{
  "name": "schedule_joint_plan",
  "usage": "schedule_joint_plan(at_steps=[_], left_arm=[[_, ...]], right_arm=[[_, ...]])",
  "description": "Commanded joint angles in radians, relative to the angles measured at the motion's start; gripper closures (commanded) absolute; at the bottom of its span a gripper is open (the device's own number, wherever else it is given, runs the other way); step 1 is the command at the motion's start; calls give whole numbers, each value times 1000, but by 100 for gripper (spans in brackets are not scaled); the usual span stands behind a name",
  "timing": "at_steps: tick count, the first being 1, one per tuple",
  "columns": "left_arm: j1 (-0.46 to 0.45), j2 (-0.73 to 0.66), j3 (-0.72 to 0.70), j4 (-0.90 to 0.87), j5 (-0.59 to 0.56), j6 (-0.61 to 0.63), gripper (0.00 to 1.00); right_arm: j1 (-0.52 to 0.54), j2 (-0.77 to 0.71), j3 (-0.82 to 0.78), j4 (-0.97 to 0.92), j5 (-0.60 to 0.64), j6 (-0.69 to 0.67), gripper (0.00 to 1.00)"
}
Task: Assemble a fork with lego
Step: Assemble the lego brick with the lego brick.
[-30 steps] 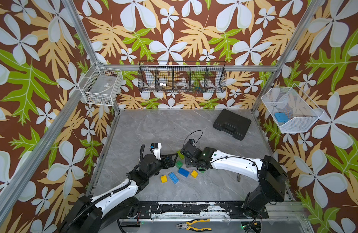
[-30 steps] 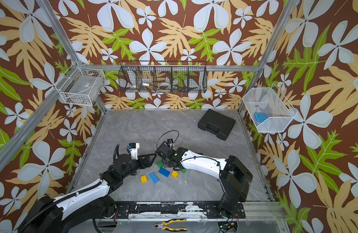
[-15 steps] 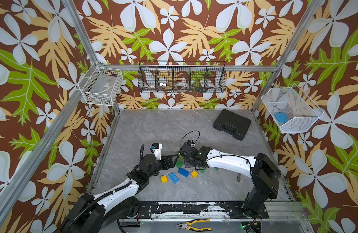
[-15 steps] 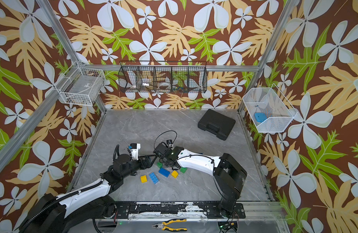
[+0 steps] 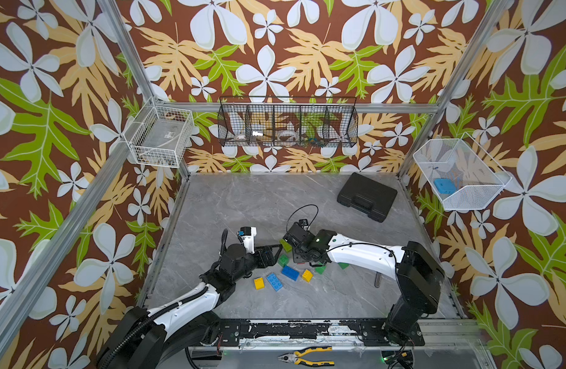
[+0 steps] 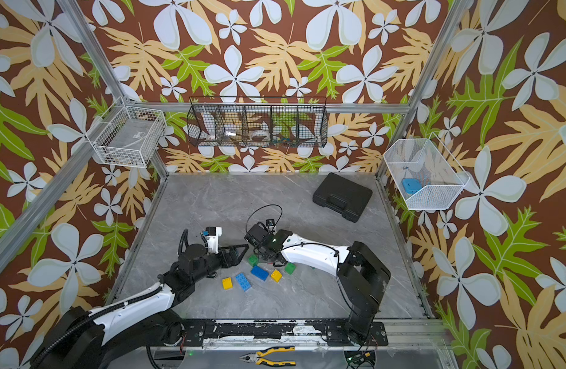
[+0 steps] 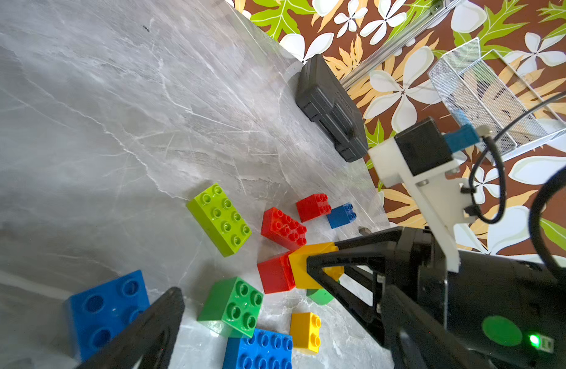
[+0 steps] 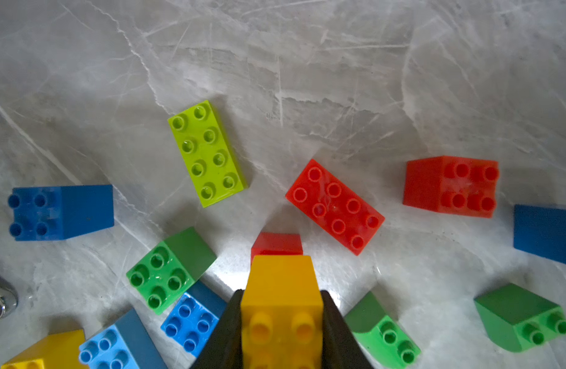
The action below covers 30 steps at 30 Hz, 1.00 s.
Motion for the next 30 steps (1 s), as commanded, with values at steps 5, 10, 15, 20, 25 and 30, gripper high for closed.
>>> schedule_joint_plan(at_steps=[5, 10, 15, 20, 25, 30], left_arm=[[2, -8, -1, 22, 1, 9, 3], [2, -8, -1, 16, 0, 14, 2], [3, -12, -2, 14, -1, 14, 3], [5, -18, -8, 11, -1, 17, 3], [5, -20, -8, 11, -1, 17, 3], [5, -20, -6, 4, -5, 20, 3]], right_arm=[[-7, 24, 28, -38, -24, -3, 100], [-7, 57, 56, -91, -38, 0, 100], [-7, 65, 55, -117, -45, 4, 100], [-7, 58, 50, -127, -51, 4, 100], [4, 44, 31, -118, -53, 12, 100], [20, 38, 1, -107, -38, 35, 100]])
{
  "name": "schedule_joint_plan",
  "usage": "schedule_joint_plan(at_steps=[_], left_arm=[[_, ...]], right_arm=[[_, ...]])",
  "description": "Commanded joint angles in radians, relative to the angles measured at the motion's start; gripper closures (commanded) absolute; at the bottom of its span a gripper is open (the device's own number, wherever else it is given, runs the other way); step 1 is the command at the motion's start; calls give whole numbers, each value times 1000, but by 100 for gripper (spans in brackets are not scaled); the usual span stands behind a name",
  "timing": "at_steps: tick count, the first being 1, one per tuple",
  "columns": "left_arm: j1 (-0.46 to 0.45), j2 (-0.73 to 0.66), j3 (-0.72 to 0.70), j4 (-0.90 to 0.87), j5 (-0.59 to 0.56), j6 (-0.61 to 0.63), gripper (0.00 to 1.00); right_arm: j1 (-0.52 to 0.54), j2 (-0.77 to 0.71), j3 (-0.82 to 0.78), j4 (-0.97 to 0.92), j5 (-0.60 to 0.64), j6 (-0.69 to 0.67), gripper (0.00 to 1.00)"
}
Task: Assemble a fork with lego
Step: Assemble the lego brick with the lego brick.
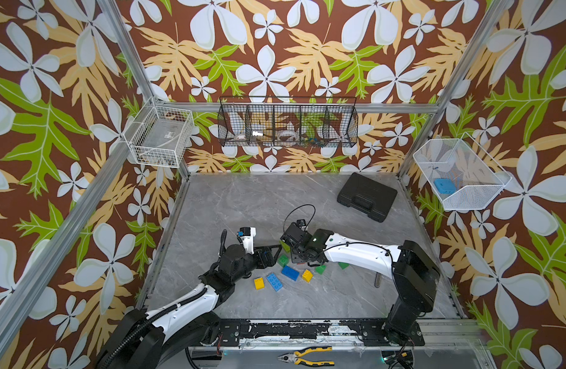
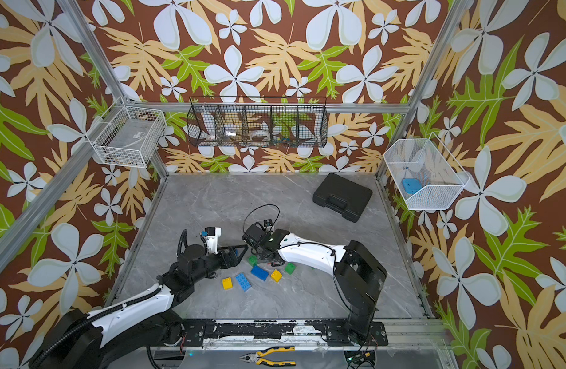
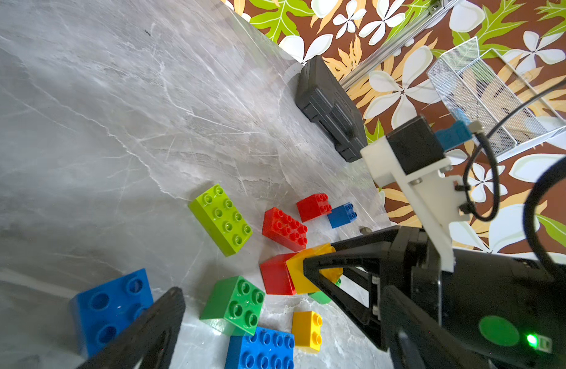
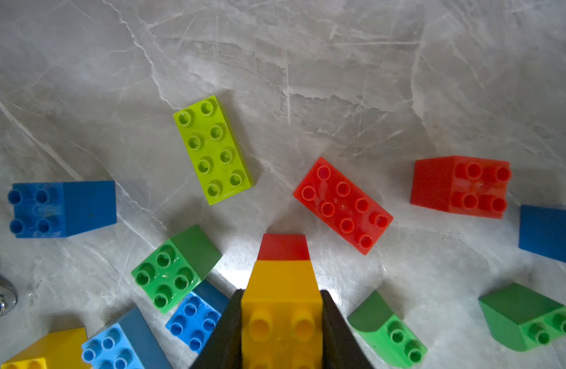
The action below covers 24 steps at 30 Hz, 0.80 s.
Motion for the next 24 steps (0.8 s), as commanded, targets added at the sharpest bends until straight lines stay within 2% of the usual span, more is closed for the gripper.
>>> schedule_joint_plan(at_steps=[1, 12, 24], left_arm=[[2, -1, 1, 13, -4, 9, 3], [3, -6, -2, 13, -19, 4, 3], [3, 7, 0, 15, -35, -2, 3]], right_arm=[[5, 7, -29, -72, -31, 33, 100], [39, 7, -37, -93, 23, 77, 100], [62, 12, -78, -63, 25, 89, 100]])
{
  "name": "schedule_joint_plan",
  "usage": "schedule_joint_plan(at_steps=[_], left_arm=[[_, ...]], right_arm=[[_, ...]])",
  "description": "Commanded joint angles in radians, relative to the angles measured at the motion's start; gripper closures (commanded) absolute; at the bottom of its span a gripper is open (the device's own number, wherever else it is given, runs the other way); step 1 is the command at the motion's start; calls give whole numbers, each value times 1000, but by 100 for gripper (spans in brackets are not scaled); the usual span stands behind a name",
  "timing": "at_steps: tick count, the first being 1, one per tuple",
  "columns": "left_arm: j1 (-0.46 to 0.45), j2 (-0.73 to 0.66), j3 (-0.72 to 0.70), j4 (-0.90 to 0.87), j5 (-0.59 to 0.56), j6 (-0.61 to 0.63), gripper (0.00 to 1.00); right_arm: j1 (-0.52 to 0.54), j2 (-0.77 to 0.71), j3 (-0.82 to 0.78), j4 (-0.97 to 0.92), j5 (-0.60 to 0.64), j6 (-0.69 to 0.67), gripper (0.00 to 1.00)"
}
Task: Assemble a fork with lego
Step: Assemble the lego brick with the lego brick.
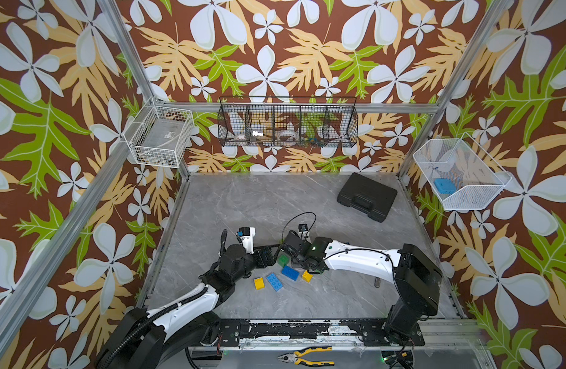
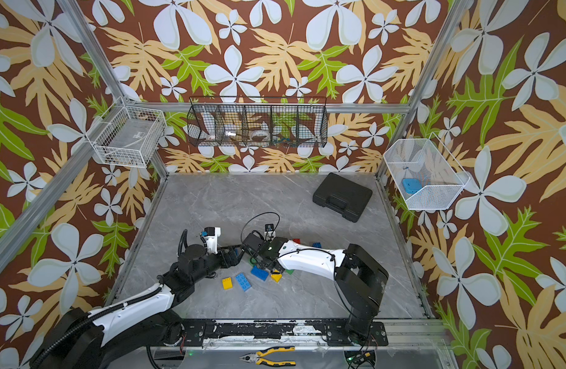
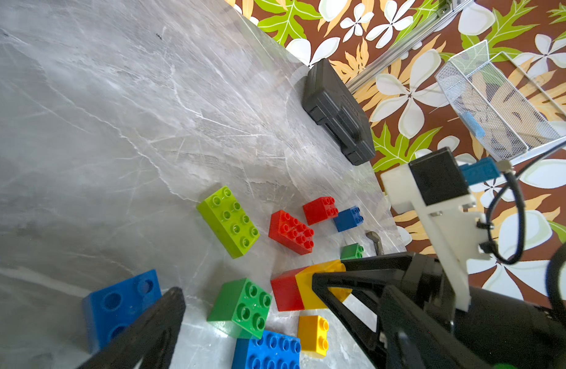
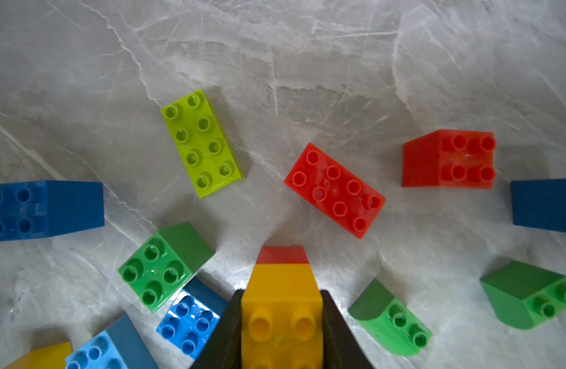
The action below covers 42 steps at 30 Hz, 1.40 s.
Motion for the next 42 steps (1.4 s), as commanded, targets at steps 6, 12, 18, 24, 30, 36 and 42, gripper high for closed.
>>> schedule_joint_plan(at_steps=[6, 12, 18, 24, 30, 36, 42], left_arm=[[10, -11, 7, 6, -26, -1, 3], [24, 11, 32, 9, -17, 12, 3], [24, 72, 97, -6, 28, 63, 3], [-12, 192, 200, -36, 81, 116, 2], [-45, 307, 262, 21, 114, 95, 2], [12, 298, 239, 66, 92, 48, 3], [56, 250, 204, 38, 82, 52, 3]], right_arm=[[4, 23, -45, -6, -65, -155, 100], [-30, 23, -37, 92, -34, -364, 100], [-108, 13, -45, 176, -45, -405, 100], [-218, 1, -67, 150, 41, -379, 100], [-256, -28, -79, 180, 69, -424, 100], [-254, -17, -79, 328, -148, -574, 100], [-252, 32, -36, 356, -230, -682, 100]])
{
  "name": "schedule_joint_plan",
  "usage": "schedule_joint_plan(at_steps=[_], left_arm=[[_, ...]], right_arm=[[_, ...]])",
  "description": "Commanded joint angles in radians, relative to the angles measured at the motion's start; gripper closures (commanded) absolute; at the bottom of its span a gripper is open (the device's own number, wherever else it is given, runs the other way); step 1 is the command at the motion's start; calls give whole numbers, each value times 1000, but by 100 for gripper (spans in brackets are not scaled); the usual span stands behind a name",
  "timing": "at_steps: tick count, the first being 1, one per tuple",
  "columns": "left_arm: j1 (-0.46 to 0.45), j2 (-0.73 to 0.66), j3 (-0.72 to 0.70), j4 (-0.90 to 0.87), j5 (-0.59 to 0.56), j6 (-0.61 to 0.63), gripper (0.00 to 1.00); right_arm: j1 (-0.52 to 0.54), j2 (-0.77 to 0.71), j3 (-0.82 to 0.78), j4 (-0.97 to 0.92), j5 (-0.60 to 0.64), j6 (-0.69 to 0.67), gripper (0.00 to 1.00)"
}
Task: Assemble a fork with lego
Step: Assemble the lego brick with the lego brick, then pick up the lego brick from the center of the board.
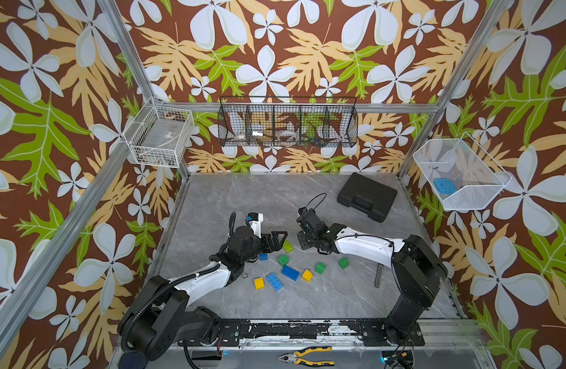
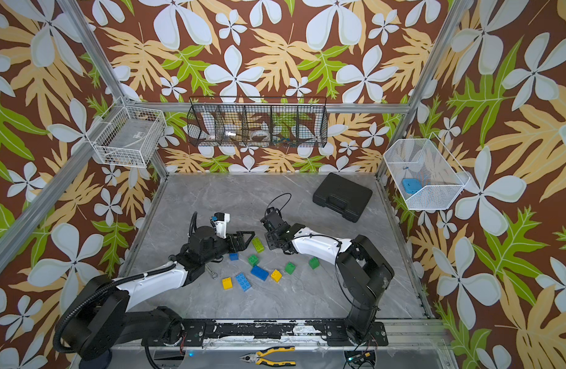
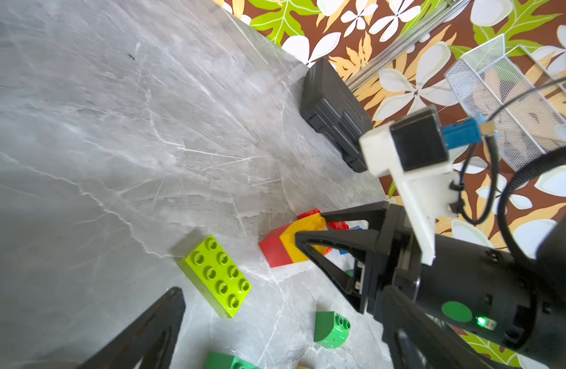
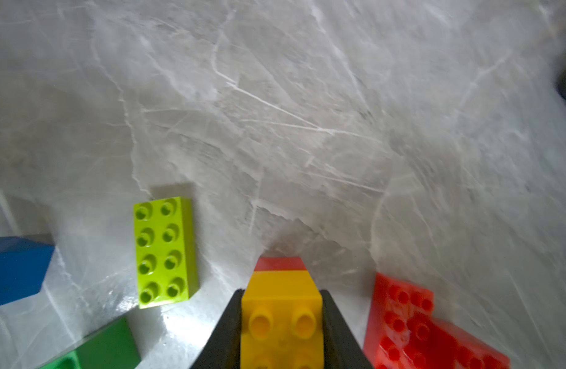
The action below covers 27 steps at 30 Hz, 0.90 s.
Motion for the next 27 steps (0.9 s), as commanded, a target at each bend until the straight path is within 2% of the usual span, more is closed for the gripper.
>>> schedule_joint_plan(at_steps=[1, 4, 5, 7, 10, 12, 15, 16, 19, 21, 23, 24, 27], left_arm=[[7, -20, -5, 4, -3, 3, 3], [9, -37, -11, -11, -16, 6, 3], [9, -42, -14, -16, -20, 7, 3], [9, -48, -18, -20, -27, 6, 3], [9, -49, -17, -20, -28, 5, 3], [9, -50, -16, -21, -27, 5, 3], [8, -49, 0, -46, -22, 11, 2], [9, -47, 14, -66, -12, 18, 1], [9, -57, 56, -156, -26, 28, 0], [9, -79, 74, -214, -46, 32, 0], [9, -128, 53, -212, -80, 21, 0], [9, -163, 28, -194, -103, 8, 0], [9, -246, -29, -156, -121, -24, 0]], right_arm=[[2, 30, 24, 0, -76, -87, 100], [1, 39, 37, -13, -48, -96, 100], [0, 38, 37, -14, -42, -96, 97], [0, 32, 37, -7, -43, -95, 77], [0, 28, 46, 6, -58, -86, 37], [0, 24, 59, 13, -57, -78, 20], [0, 1, 67, 37, -26, -70, 3], [-2, -11, 64, 52, -5, -72, 0], [0, -68, 11, 142, 48, -72, 1], [3, -103, -42, 223, 38, -79, 1], [11, -112, -45, 228, 40, -99, 2], [16, -103, -23, 189, 49, -102, 3], [33, -60, 77, 68, 45, -114, 16]])
